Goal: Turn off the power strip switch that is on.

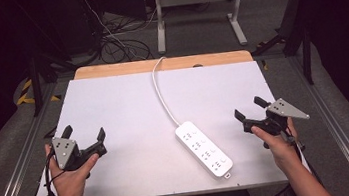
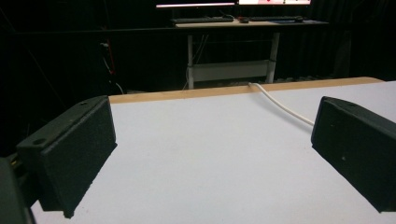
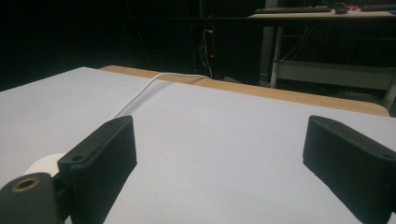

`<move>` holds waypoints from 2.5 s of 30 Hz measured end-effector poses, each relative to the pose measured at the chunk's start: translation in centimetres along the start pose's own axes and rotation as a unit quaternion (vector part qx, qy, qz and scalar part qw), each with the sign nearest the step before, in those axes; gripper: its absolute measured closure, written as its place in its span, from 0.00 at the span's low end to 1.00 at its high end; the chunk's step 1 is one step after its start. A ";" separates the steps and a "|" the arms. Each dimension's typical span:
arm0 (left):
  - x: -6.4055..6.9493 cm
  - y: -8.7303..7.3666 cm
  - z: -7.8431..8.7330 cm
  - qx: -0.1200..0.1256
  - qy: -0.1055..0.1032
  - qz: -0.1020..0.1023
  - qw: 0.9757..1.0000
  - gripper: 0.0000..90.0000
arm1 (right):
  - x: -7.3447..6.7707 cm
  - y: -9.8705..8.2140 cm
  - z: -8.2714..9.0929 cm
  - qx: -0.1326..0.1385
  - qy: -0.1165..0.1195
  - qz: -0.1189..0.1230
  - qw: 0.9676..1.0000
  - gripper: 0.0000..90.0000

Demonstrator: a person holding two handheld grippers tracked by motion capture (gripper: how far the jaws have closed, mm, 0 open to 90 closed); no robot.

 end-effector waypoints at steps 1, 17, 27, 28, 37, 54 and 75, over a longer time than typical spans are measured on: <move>0.0 0.0 0.0 0.000 -0.001 0.001 1.000 0.01 | 0.0 0.0 0.1 0.000 0.000 0.000 1.000 0.11; 0.4 0.2 -0.6 0.002 -0.012 -0.002 1.000 0.01 | -0.3 0.2 0.7 -0.009 0.004 0.021 1.000 0.41; 0.2 0.2 -0.4 0.004 -0.012 -0.002 1.000 0.01 | -1.7 1.1 1.0 -0.019 0.042 0.035 0.998 0.98; 0.2 0.2 -0.4 0.003 -0.012 -0.002 1.000 0.01 | -1.7 1.2 1.0 -0.022 0.049 0.034 0.998 1.00; 0.3 0.1 -0.5 -0.001 -0.012 -0.003 1.000 0.01 | -1.4 2.2 0.3 -0.055 0.067 0.016 0.996 1.00; 0.0 0.0 -0.5 -0.003 -0.009 -0.004 1.000 0.01 | -6.3 2.9 -3.8 -0.116 0.147 0.068 0.980 1.00; 0.0 -0.1 -0.4 -0.005 -0.011 -0.007 1.000 0.02 | -11.4 -0.7 -7.9 -0.254 0.208 0.107 0.938 1.00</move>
Point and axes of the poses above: each handheld gripper's, and its own axes: z roughly backward along the jaws, y roughly out of its top, x roughly to its right, the point moved 3 cm from there along -z, roughly forward along the jaws, and after that the axes turned 6 degrees about -y, right-handed, at the moved point
